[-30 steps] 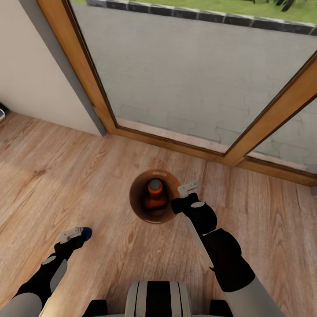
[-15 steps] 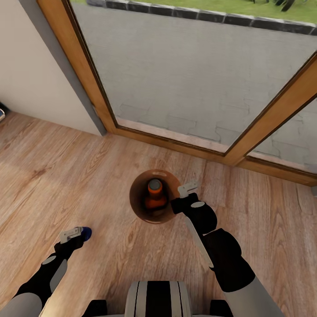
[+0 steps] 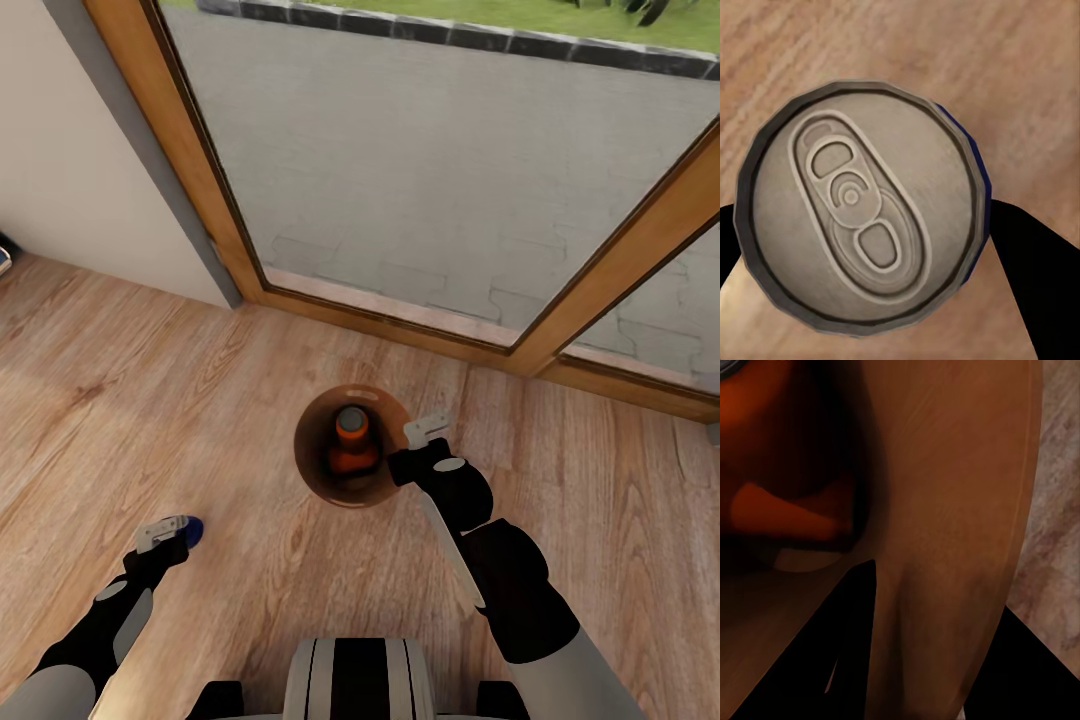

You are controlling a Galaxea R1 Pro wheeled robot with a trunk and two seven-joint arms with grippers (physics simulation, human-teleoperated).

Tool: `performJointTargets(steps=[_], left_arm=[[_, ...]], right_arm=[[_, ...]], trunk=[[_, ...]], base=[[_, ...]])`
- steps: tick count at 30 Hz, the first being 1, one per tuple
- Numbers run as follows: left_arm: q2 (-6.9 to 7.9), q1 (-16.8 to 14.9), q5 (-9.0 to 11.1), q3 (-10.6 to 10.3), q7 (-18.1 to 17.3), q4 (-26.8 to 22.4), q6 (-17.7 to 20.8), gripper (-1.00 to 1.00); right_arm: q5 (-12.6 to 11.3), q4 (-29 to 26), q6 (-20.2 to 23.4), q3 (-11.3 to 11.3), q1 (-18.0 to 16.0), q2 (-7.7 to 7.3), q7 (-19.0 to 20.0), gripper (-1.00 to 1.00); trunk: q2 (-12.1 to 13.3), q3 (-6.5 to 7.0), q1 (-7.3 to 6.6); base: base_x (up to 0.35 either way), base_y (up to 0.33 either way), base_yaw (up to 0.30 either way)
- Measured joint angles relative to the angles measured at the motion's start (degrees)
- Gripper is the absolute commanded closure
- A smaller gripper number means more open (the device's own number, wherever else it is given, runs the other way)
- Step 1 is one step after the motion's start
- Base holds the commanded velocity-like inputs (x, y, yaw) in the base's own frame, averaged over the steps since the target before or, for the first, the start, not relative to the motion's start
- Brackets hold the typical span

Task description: Put the three can of soda from the living room inside the tash can in the kitchen.

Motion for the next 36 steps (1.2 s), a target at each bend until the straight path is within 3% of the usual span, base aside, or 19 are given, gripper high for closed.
performJointTargets(steps=[3,36], left_arm=[[0.00,-0.03,0.00,0.00,0.00,0.00,0.00,1.00],[0.00,-0.01,-0.09,-0.08,0.01,-0.01,0.09,1.00]], right_arm=[[-0.01,0.02,0.00,0.00,-0.01,0.00,0.00,1.00],[0.01,0.02,-0.01,0.00,-0.01,0.00,0.01,1.00]], trunk=[[0.00,0.00,0.00],[13.22,5.92,-7.24]], base=[[0.000,0.000,0.000],[0.000,0.000,0.000]])
